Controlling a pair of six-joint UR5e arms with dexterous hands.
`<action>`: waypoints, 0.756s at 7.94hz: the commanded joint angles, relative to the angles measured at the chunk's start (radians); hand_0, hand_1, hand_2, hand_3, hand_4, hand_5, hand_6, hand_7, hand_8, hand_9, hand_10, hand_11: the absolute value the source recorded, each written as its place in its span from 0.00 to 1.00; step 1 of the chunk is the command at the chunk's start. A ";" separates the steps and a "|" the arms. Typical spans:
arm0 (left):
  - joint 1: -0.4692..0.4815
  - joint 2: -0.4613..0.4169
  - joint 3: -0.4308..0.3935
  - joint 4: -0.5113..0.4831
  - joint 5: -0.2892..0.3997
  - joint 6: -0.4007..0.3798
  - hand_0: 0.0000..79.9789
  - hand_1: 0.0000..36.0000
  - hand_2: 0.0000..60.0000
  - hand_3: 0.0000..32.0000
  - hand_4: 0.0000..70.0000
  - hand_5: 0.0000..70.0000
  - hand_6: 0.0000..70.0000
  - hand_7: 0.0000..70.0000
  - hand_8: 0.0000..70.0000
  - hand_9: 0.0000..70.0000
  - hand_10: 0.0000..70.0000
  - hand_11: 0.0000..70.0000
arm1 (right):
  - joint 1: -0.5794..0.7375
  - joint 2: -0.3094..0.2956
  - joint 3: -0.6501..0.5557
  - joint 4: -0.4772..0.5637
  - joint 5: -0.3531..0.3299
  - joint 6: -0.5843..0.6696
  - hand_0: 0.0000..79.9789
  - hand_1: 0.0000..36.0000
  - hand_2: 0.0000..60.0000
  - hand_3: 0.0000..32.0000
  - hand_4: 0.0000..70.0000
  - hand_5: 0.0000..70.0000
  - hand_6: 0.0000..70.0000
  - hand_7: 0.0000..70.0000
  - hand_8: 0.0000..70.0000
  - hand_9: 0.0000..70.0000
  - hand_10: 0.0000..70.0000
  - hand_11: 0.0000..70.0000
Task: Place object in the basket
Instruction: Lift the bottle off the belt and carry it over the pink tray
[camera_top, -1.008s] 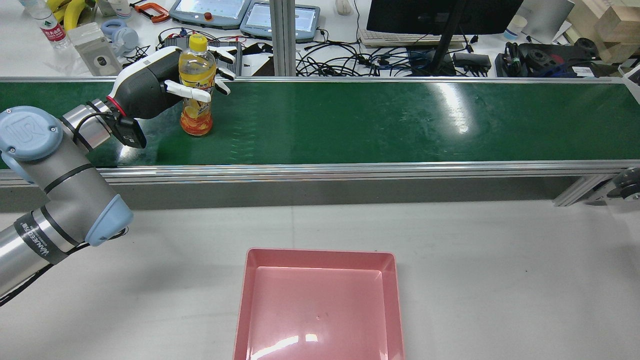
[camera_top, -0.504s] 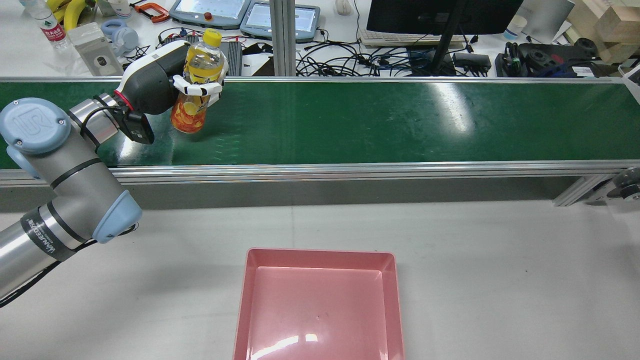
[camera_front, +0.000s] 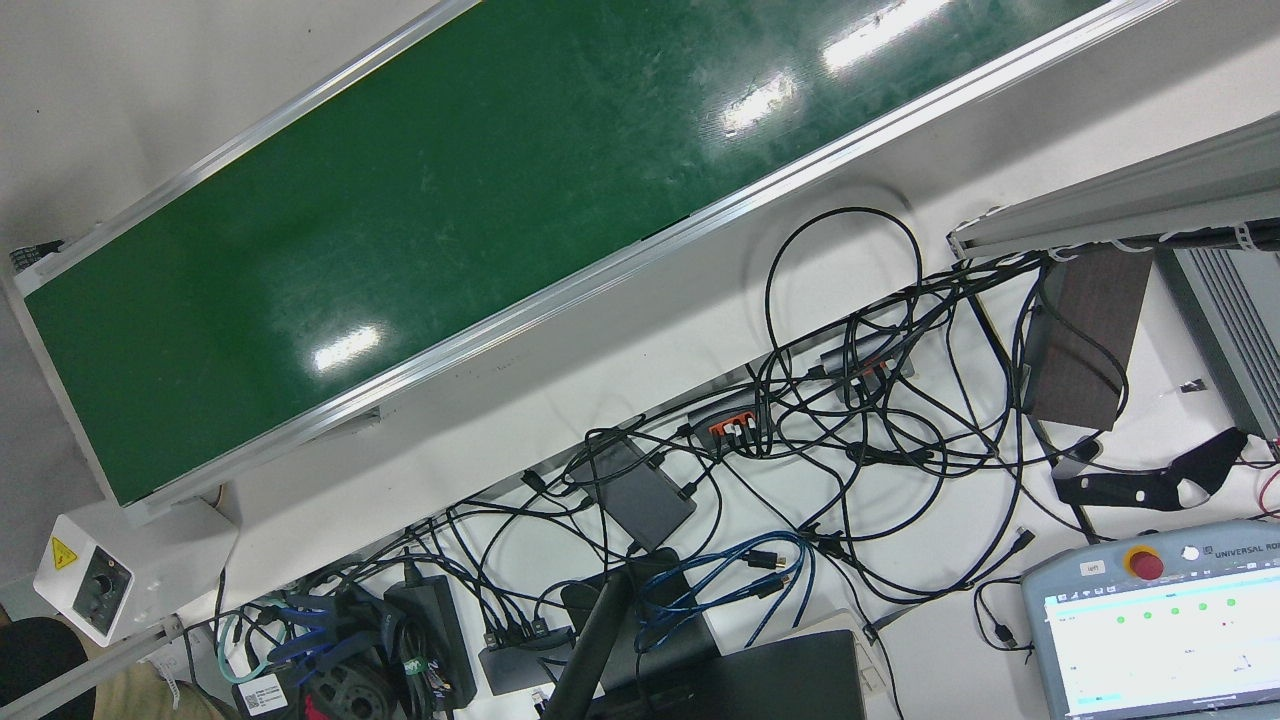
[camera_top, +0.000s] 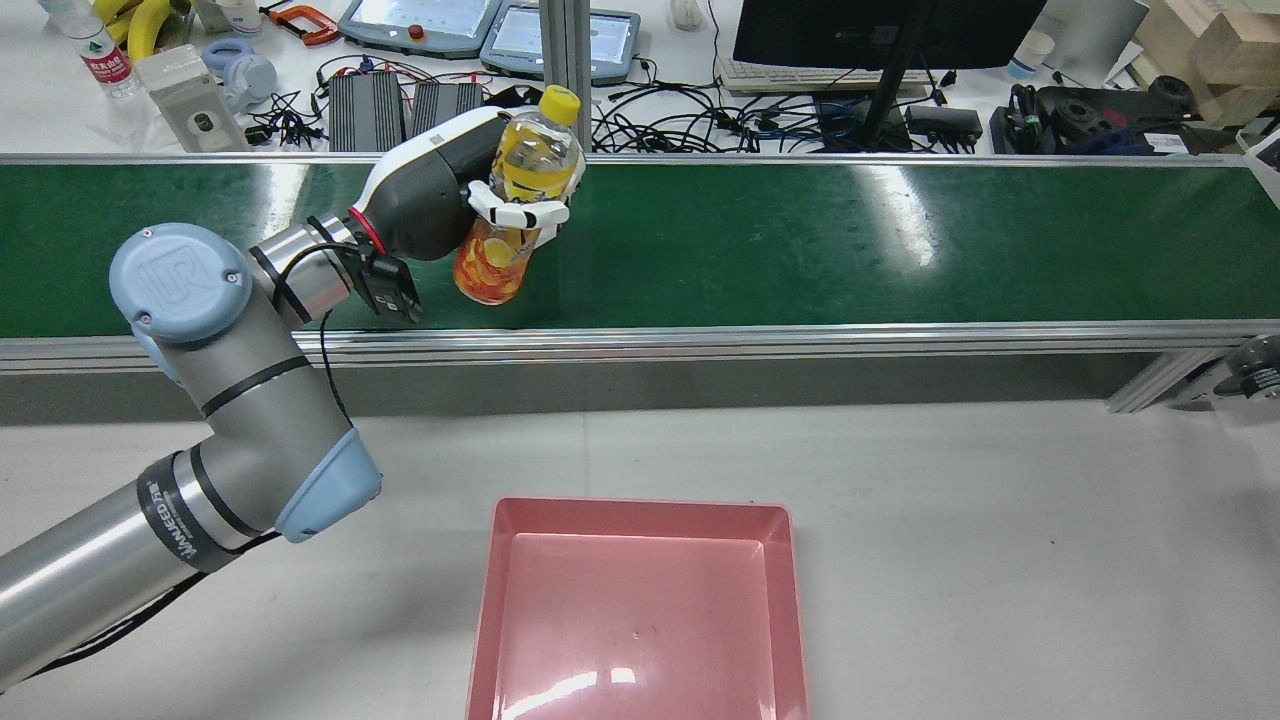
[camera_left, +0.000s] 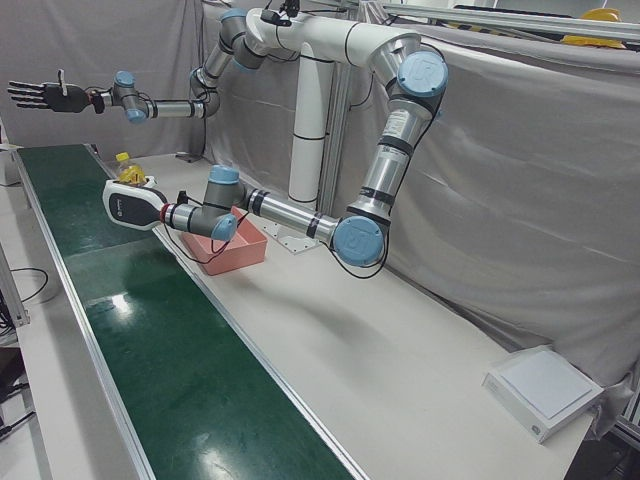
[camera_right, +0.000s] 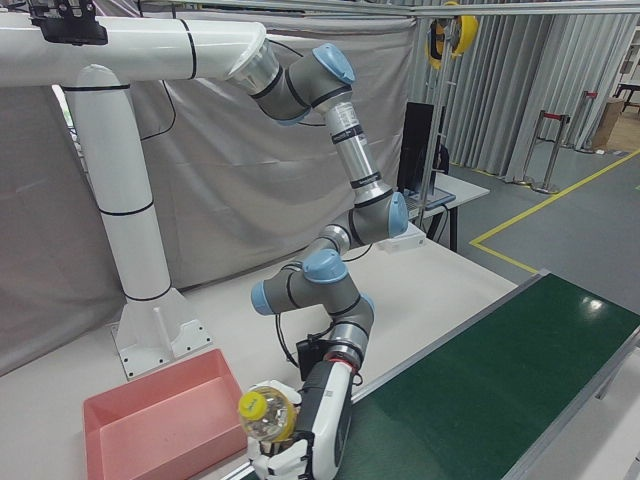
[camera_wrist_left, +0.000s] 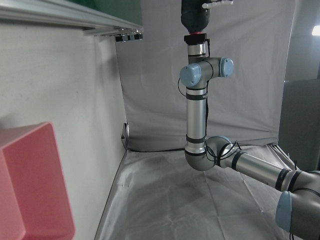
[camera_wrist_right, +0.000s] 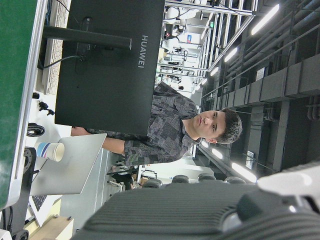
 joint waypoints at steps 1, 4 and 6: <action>0.119 -0.084 -0.002 0.038 -0.003 0.027 0.63 0.53 1.00 0.00 1.00 1.00 1.00 1.00 1.00 1.00 1.00 1.00 | 0.000 0.000 0.000 0.000 0.000 0.000 0.00 0.00 0.00 0.00 0.00 0.00 0.00 0.00 0.00 0.00 0.00 0.00; 0.200 -0.109 -0.034 0.017 -0.003 0.029 0.62 0.50 1.00 0.00 1.00 1.00 1.00 1.00 0.97 1.00 1.00 1.00 | 0.000 0.000 0.002 0.000 0.000 0.001 0.00 0.00 0.00 0.00 0.00 0.00 0.00 0.00 0.00 0.00 0.00 0.00; 0.275 -0.099 -0.080 -0.040 -0.003 0.036 0.61 0.45 1.00 0.00 1.00 1.00 1.00 1.00 0.96 1.00 1.00 1.00 | 0.000 0.000 0.002 0.000 0.000 0.000 0.00 0.00 0.00 0.00 0.00 0.00 0.00 0.00 0.00 0.00 0.00 0.00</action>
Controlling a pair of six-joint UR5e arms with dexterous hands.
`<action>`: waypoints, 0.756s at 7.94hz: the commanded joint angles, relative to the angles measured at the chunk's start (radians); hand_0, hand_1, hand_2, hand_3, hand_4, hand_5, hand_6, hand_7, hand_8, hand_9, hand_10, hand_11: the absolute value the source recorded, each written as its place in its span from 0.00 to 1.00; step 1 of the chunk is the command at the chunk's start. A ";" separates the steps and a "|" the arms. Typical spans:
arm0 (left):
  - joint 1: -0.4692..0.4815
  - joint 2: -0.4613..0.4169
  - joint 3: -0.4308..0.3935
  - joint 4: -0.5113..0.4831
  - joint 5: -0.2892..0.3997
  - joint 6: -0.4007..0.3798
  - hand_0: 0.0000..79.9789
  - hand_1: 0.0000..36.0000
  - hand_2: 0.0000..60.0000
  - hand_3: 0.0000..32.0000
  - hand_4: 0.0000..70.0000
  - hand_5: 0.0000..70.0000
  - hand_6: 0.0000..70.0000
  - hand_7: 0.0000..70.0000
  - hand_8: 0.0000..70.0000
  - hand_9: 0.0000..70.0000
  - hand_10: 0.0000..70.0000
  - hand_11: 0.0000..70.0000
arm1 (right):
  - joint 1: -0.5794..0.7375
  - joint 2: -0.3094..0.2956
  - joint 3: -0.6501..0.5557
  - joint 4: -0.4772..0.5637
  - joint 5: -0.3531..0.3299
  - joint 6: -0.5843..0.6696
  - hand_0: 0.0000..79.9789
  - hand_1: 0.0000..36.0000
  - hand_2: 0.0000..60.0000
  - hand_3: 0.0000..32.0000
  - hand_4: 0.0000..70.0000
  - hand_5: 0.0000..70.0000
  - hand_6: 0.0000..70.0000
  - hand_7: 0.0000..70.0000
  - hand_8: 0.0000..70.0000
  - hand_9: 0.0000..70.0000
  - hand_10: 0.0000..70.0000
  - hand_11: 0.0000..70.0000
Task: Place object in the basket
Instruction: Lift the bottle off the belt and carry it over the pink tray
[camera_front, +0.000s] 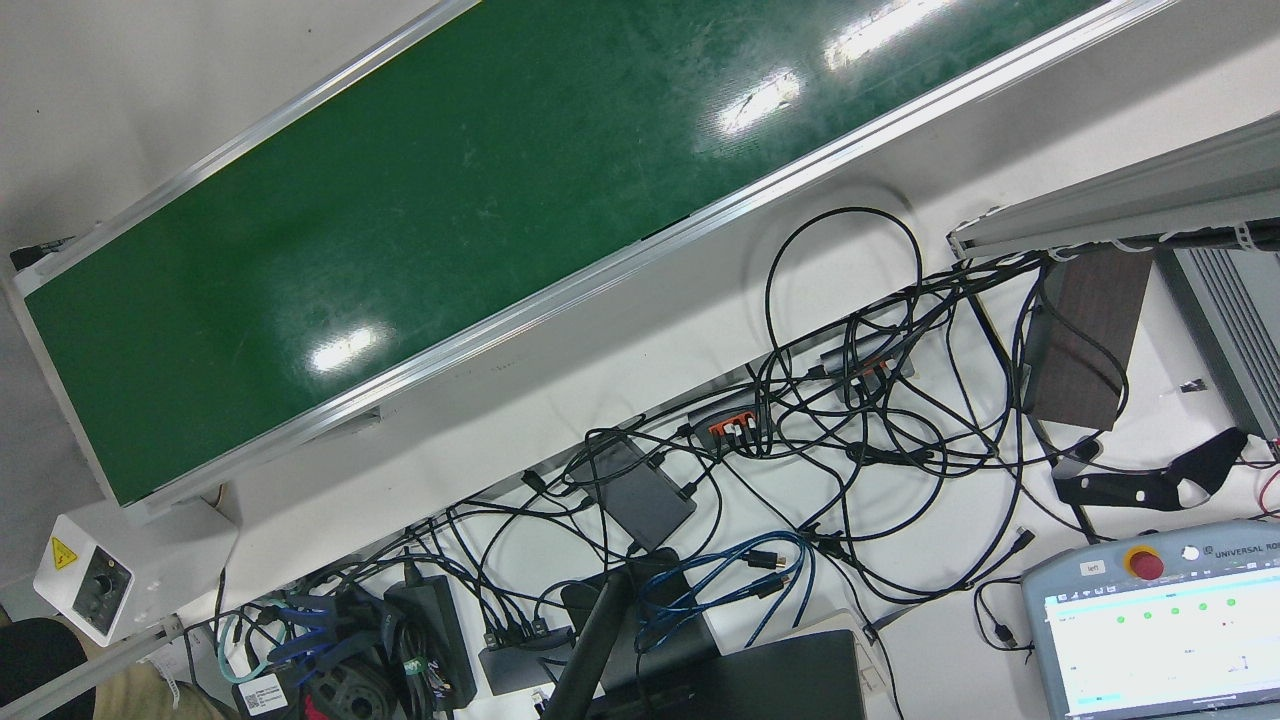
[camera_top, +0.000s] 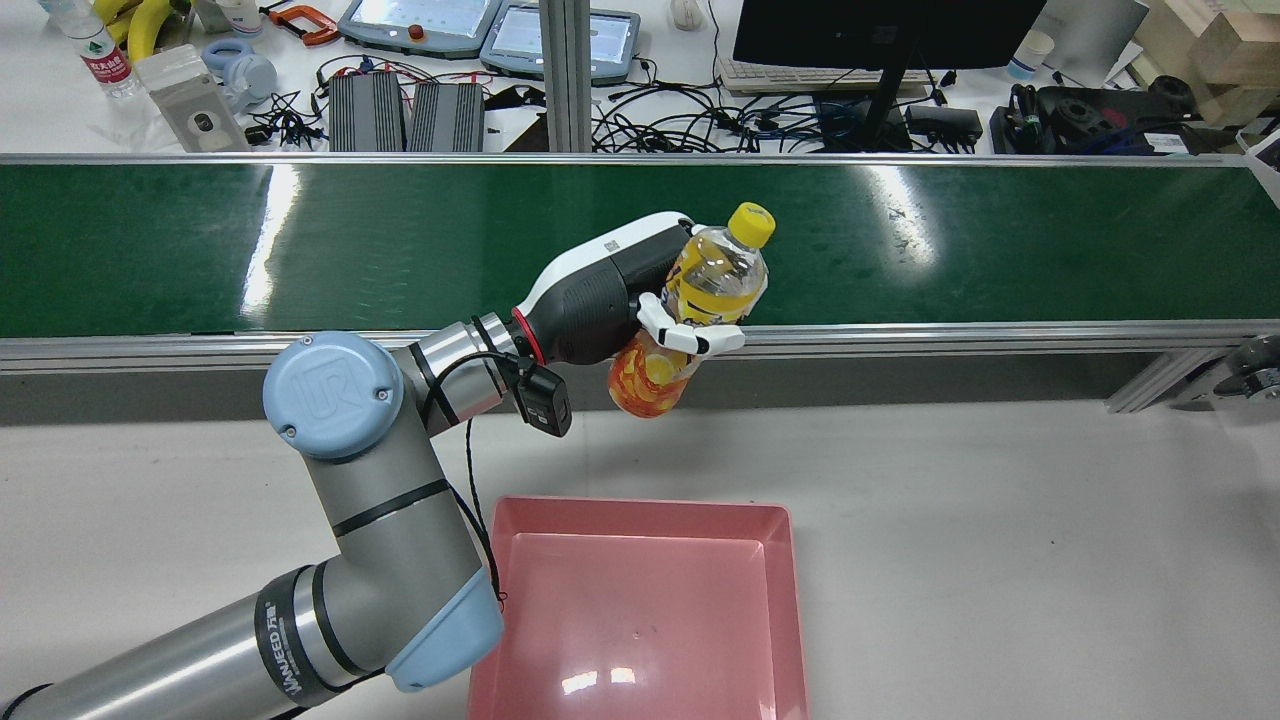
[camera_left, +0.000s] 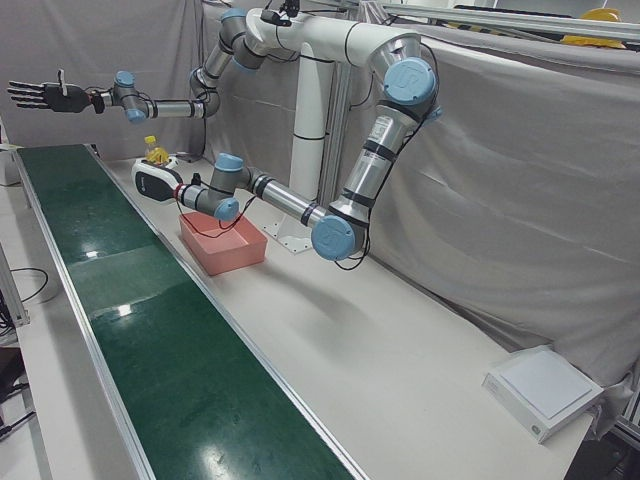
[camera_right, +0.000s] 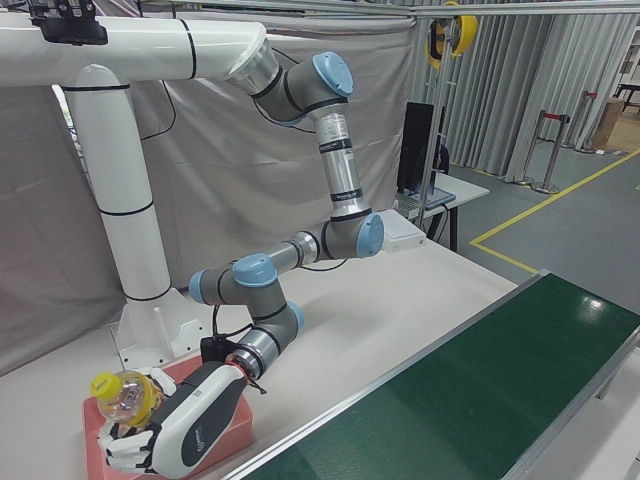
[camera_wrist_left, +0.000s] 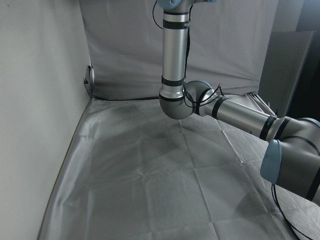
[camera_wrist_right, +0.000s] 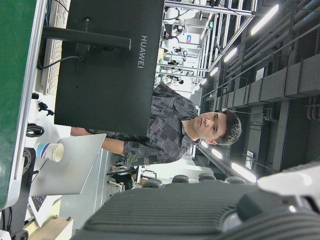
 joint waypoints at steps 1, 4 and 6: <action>0.097 0.020 -0.070 -0.049 0.000 0.032 0.62 0.44 1.00 0.00 1.00 1.00 1.00 1.00 0.96 1.00 1.00 1.00 | 0.000 0.000 0.000 0.000 0.000 -0.001 0.00 0.00 0.00 0.00 0.00 0.00 0.00 0.00 0.00 0.00 0.00 0.00; 0.167 0.040 -0.077 -0.052 0.001 0.098 0.61 0.41 1.00 0.00 1.00 1.00 1.00 1.00 0.92 1.00 1.00 1.00 | 0.000 0.000 0.000 0.000 0.000 -0.001 0.00 0.00 0.00 0.00 0.00 0.00 0.00 0.00 0.00 0.00 0.00 0.00; 0.184 0.123 -0.077 -0.125 0.001 0.116 0.61 0.34 0.83 0.00 1.00 1.00 0.88 1.00 0.80 1.00 0.88 1.00 | 0.000 0.000 0.000 0.000 0.000 -0.001 0.00 0.00 0.00 0.00 0.00 0.00 0.00 0.00 0.00 0.00 0.00 0.00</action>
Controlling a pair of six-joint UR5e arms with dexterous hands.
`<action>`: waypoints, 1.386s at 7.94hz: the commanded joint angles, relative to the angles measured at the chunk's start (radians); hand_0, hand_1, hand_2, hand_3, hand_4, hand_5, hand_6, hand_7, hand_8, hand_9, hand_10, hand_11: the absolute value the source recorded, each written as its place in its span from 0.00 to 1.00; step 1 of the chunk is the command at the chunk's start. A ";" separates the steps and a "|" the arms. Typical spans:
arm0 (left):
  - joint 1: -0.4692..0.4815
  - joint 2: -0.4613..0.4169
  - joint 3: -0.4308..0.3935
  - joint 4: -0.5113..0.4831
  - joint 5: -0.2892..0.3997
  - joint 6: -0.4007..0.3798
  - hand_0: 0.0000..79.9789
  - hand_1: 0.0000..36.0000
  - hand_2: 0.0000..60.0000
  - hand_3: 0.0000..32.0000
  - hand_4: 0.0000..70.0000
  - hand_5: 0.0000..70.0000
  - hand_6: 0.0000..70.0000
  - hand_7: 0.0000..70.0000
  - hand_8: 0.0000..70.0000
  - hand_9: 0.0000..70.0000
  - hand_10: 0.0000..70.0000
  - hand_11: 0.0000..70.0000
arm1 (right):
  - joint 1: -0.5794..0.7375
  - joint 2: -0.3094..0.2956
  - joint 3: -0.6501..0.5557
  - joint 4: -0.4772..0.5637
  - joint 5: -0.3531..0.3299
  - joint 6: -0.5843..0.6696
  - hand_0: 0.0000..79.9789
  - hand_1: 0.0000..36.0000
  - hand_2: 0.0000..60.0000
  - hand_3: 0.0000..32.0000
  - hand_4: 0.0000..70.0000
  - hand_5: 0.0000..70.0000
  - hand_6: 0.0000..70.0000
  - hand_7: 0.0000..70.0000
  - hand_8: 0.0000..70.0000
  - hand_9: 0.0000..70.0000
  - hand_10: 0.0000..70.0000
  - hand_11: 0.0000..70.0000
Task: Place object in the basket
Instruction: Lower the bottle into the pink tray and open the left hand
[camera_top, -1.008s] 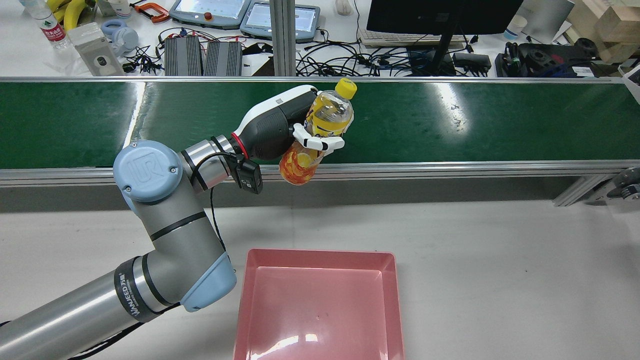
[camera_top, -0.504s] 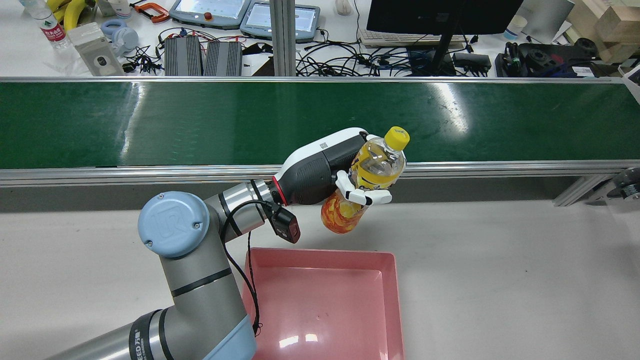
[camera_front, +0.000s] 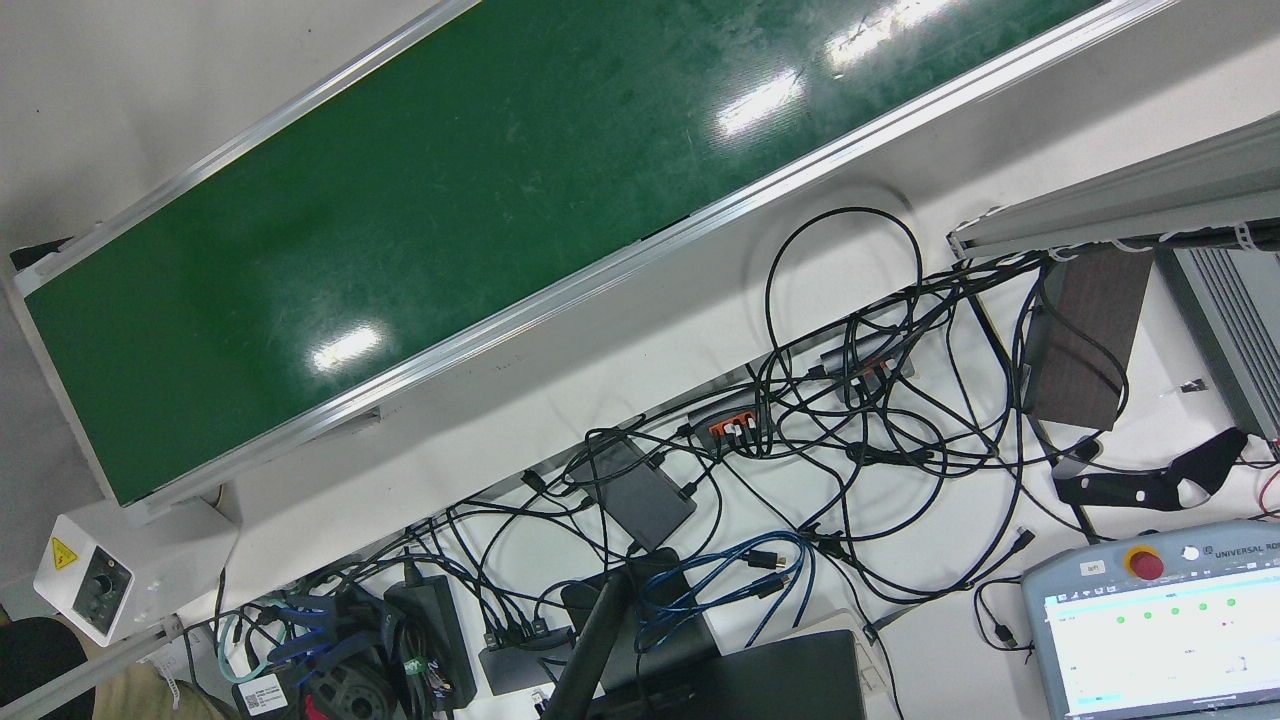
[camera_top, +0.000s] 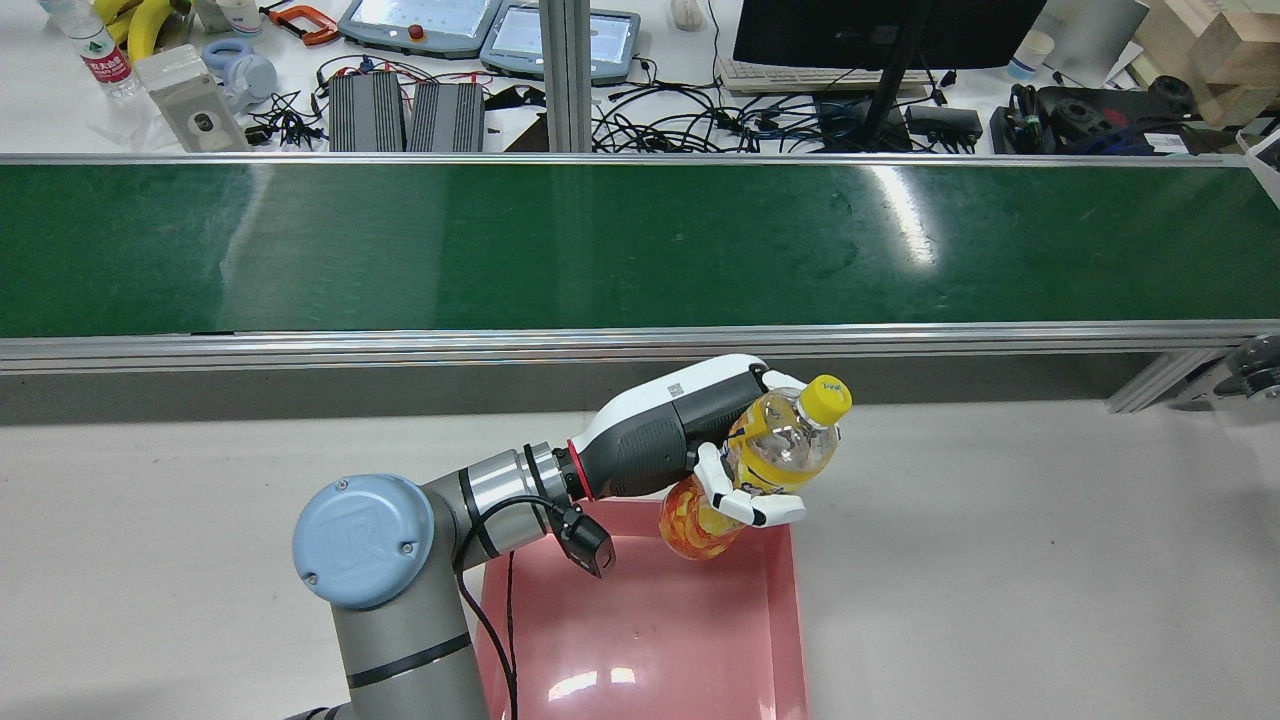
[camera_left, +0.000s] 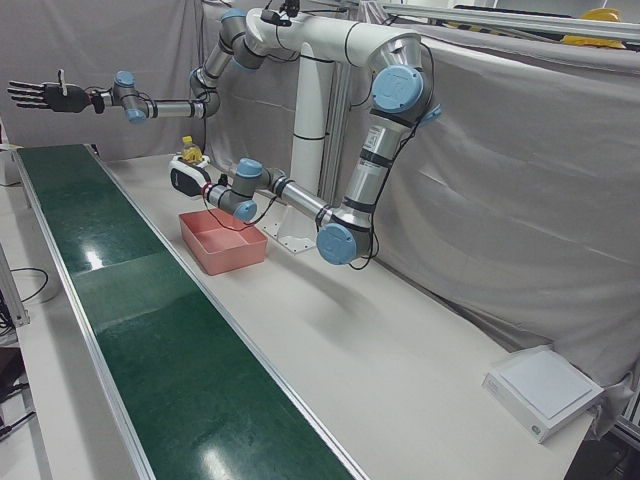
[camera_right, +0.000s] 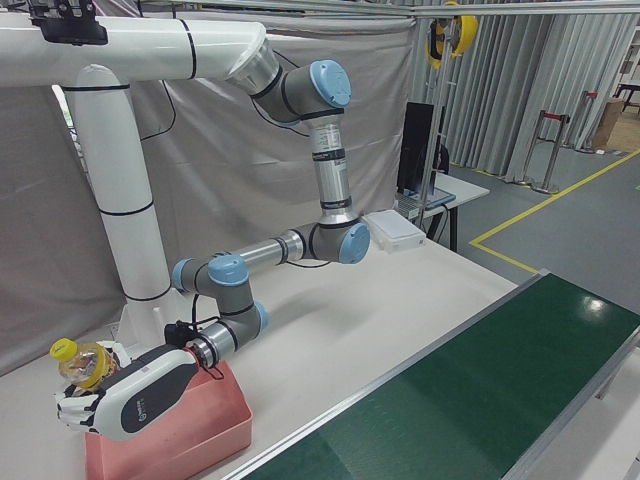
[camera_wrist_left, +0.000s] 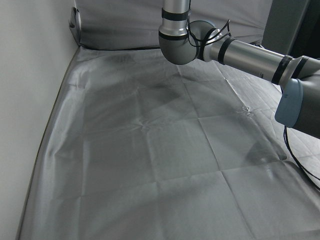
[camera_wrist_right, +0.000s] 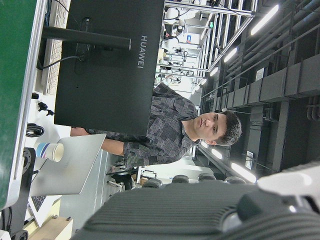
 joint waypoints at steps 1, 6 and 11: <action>0.018 0.126 -0.002 -0.122 0.002 0.023 0.61 0.25 0.32 0.00 0.81 0.73 0.50 0.75 0.54 0.76 0.79 1.00 | 0.000 0.000 0.000 0.000 0.000 0.000 0.00 0.00 0.00 0.00 0.00 0.00 0.00 0.00 0.00 0.00 0.00 0.00; 0.044 0.204 -0.045 -0.200 0.002 0.023 0.61 0.19 0.00 0.00 0.22 0.17 0.00 0.07 0.11 0.16 0.10 0.16 | 0.000 0.000 0.000 0.000 0.000 0.000 0.00 0.00 0.00 0.00 0.00 0.00 0.00 0.00 0.00 0.00 0.00 0.00; 0.036 0.214 -0.068 -0.201 0.002 0.023 0.62 0.19 0.00 0.00 0.20 0.07 0.00 0.02 0.06 0.09 0.05 0.09 | 0.000 0.000 0.000 0.000 0.000 0.000 0.00 0.00 0.00 0.00 0.00 0.00 0.00 0.00 0.00 0.00 0.00 0.00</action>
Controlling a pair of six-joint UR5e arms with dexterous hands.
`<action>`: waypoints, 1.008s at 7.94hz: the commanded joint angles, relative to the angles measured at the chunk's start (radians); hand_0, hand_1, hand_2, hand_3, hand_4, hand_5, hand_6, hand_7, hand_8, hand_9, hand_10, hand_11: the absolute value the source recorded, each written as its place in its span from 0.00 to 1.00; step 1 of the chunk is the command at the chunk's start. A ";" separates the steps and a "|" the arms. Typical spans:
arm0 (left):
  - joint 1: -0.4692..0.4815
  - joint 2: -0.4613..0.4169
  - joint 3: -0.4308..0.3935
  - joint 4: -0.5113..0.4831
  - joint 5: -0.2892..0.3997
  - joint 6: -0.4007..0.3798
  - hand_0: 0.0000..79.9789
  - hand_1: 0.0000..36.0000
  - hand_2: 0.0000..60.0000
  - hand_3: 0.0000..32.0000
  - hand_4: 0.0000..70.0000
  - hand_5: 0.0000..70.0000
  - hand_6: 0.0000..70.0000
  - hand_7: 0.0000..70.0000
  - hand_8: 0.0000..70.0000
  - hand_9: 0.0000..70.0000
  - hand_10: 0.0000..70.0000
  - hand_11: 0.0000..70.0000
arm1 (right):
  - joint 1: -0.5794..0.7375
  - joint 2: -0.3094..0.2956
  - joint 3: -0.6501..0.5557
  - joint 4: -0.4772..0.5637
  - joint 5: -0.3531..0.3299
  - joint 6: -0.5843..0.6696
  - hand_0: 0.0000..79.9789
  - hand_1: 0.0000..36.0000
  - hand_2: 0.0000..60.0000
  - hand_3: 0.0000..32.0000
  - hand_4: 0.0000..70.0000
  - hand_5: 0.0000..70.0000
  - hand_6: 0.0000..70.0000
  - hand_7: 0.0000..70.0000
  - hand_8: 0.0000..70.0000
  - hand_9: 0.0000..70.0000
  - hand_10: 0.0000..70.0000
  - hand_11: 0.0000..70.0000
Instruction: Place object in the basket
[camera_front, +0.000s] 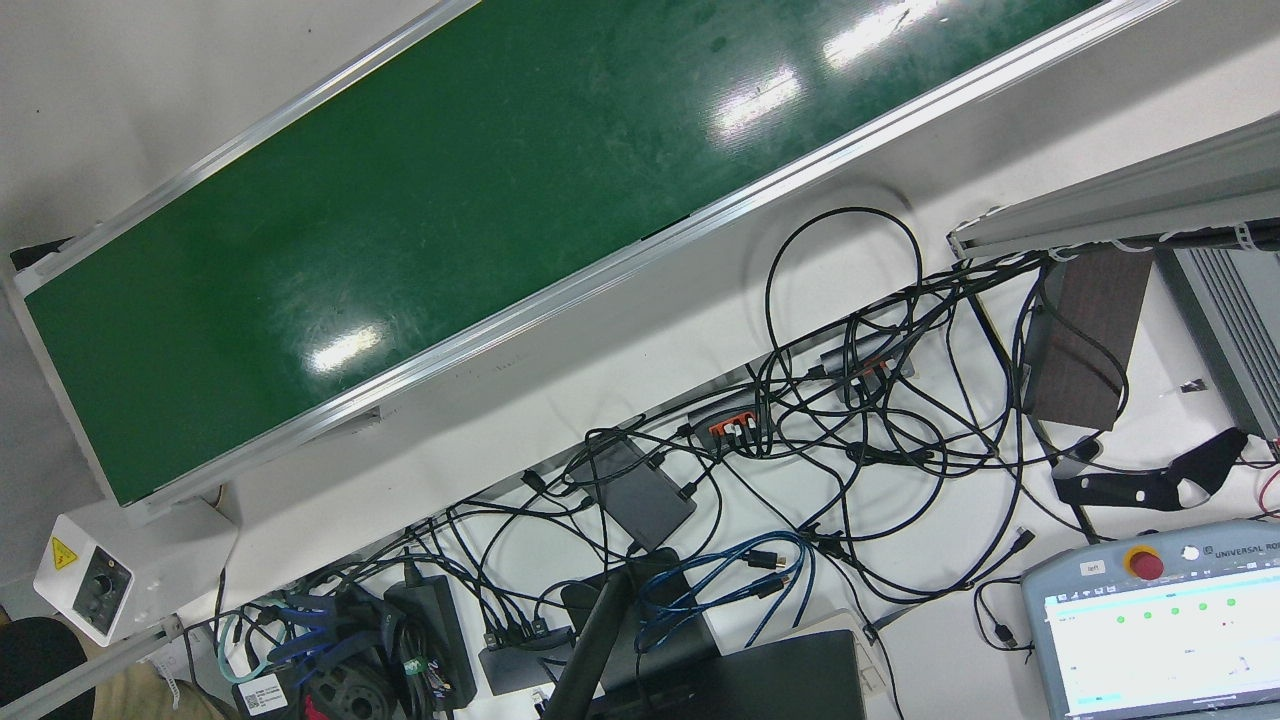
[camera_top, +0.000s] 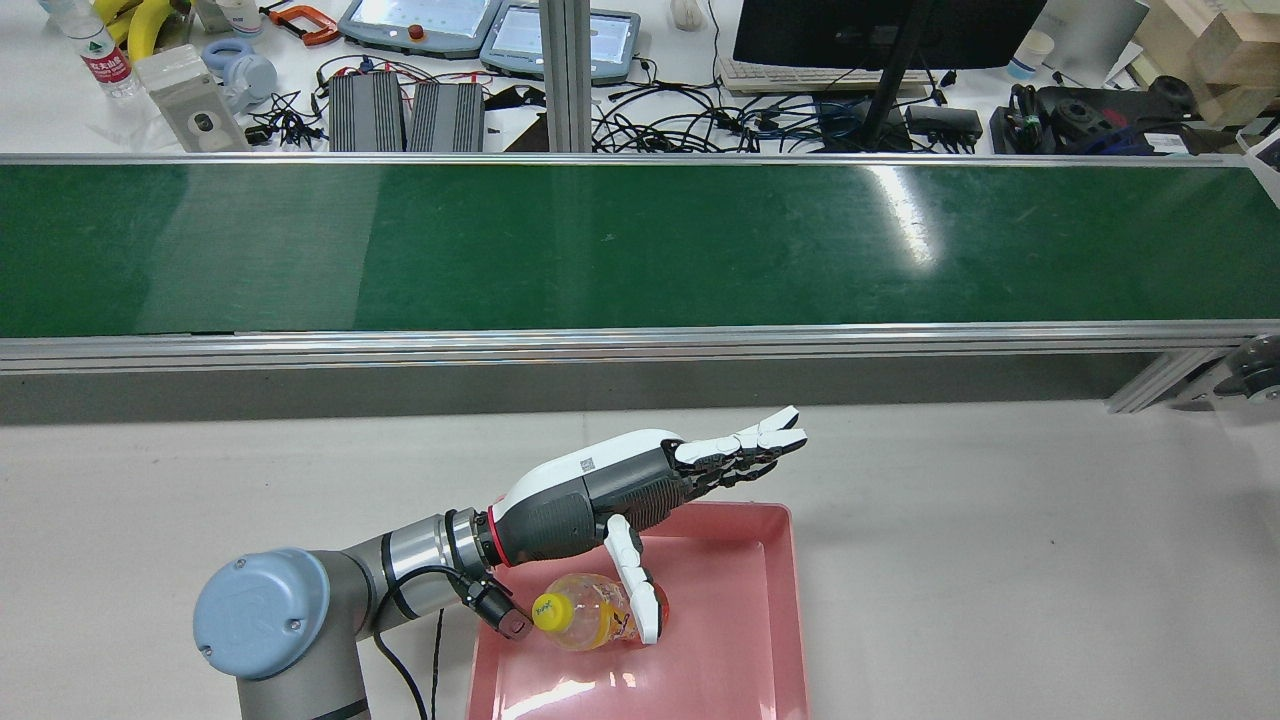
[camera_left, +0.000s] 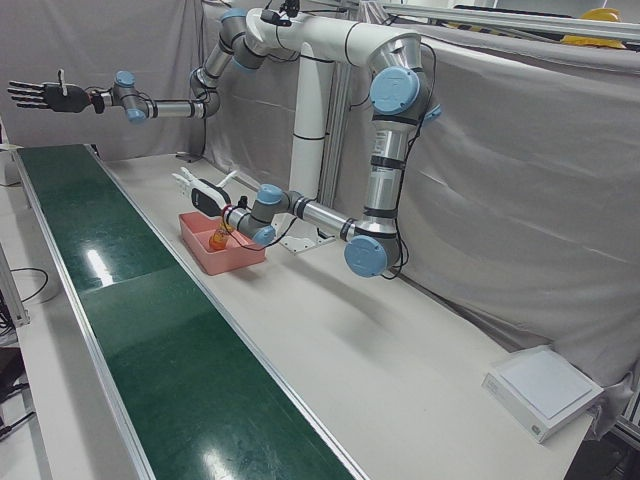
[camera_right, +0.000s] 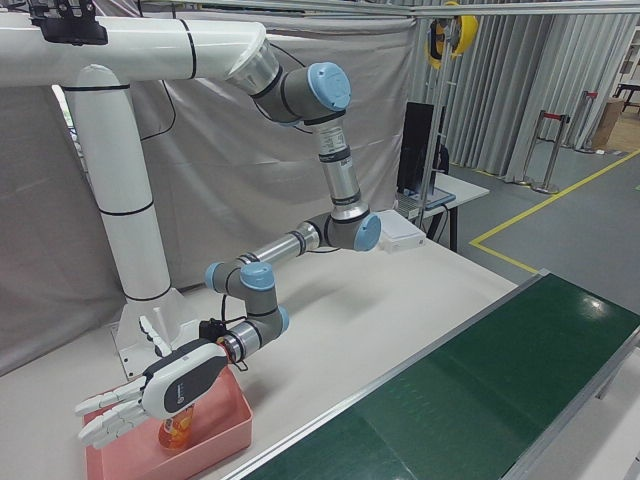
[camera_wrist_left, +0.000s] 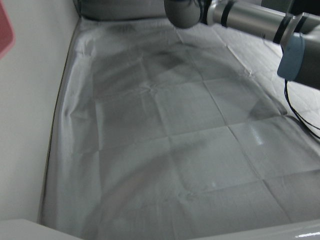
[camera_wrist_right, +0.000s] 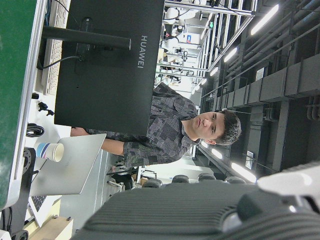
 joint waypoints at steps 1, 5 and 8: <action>-0.006 0.001 -0.012 0.000 0.002 -0.002 0.62 0.19 0.00 0.00 0.20 0.07 0.00 0.02 0.06 0.09 0.05 0.09 | 0.000 0.000 0.000 0.000 0.000 -0.001 0.00 0.00 0.00 0.00 0.00 0.00 0.00 0.00 0.00 0.00 0.00 0.00; -0.013 -0.002 -0.074 0.052 0.003 -0.012 0.62 0.19 0.00 0.00 0.21 0.08 0.00 0.01 0.07 0.10 0.06 0.10 | 0.000 0.000 0.000 0.000 0.000 -0.001 0.00 0.00 0.00 0.00 0.00 0.00 0.00 0.00 0.00 0.00 0.00 0.00; -0.013 -0.002 -0.082 0.064 0.003 -0.012 0.62 0.21 0.00 0.00 0.21 0.10 0.00 0.01 0.07 0.11 0.06 0.10 | 0.000 0.000 0.000 0.000 0.000 -0.001 0.00 0.00 0.00 0.00 0.00 0.00 0.00 0.00 0.00 0.00 0.00 0.00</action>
